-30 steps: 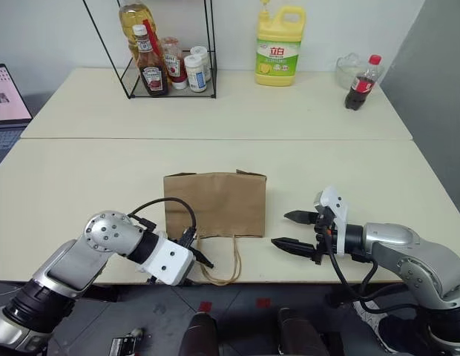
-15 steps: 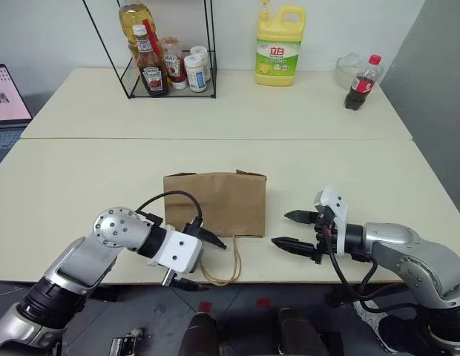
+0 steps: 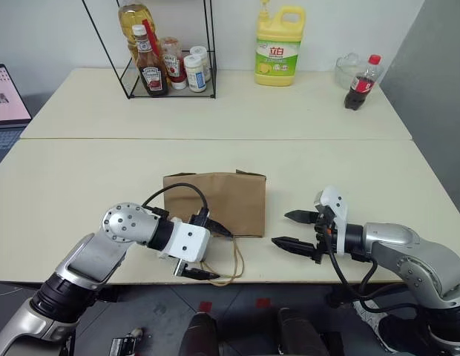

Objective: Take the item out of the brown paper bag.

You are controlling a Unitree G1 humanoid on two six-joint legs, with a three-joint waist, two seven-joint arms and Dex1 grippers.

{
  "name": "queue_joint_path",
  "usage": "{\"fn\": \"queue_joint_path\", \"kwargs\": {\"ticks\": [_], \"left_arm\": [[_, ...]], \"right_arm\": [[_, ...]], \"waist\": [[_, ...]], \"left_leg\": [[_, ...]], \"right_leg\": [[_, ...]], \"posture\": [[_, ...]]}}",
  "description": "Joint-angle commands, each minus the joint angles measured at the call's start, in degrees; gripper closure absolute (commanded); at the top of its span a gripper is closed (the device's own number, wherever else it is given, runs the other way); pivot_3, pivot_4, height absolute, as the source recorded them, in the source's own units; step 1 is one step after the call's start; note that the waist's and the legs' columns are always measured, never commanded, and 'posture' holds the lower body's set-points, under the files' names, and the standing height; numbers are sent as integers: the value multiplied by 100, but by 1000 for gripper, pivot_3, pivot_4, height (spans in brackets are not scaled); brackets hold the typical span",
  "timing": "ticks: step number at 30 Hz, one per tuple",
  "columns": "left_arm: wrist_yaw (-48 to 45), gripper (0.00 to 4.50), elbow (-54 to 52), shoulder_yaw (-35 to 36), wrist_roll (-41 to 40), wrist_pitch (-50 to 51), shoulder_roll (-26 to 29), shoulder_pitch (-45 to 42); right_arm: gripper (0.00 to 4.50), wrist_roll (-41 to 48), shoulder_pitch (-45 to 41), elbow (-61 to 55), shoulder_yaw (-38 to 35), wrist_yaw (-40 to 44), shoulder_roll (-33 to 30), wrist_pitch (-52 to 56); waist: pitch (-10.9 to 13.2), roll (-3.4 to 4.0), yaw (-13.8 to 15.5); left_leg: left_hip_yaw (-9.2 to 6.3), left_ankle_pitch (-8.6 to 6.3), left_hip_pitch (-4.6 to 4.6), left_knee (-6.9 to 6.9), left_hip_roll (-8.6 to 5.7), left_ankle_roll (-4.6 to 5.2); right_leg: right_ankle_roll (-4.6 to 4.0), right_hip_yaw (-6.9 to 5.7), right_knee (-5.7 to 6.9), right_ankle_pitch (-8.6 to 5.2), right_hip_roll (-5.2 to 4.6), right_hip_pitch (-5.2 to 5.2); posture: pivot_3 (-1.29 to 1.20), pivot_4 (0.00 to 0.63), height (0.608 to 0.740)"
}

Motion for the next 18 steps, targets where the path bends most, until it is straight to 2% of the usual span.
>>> {"fn": "queue_joint_path", "kwargs": {"ticks": [1,3,10,16,18], "left_arm": [[-49,23,10,-19,71,-386,8,-80],[-150,23,36,-55,92,-552,57,-62],[-260,2072,287,-70,210,-982,115,-47],[-264,4013,479,-87,267,-1227,103,-86],[-245,4454,505,-74,219,-1140,86,-88]], "right_arm": [[0,38,-44,-89,-100,2,-19,-68],[0,39,-40,-90,-103,-5,-16,-66],[0,27,-38,-76,-101,-35,1,-71],[0,26,-40,-64,-108,-55,10,-72],[0,19,-56,-47,-100,-62,15,-76]], "waist": [[0,0,0],[0,0,0],[0,0,0],[0,0,0],[0,0,0]], "left_leg": [[0,0,0,0,0,0],[0,0,0,0,0,0],[0,0,0,0,0,0],[0,0,0,0,0,0],[0,0,0,0,0,0]], "right_leg": [[0,0,0,0,0,0],[0,0,0,0,0,0],[0,0,0,0,0,0],[0,0,1,0,0,0],[0,0,0,0,0,0]], "posture": [[0,150,740],[0,150,740],[0,150,740],[0,150,740],[0,150,740]]}}
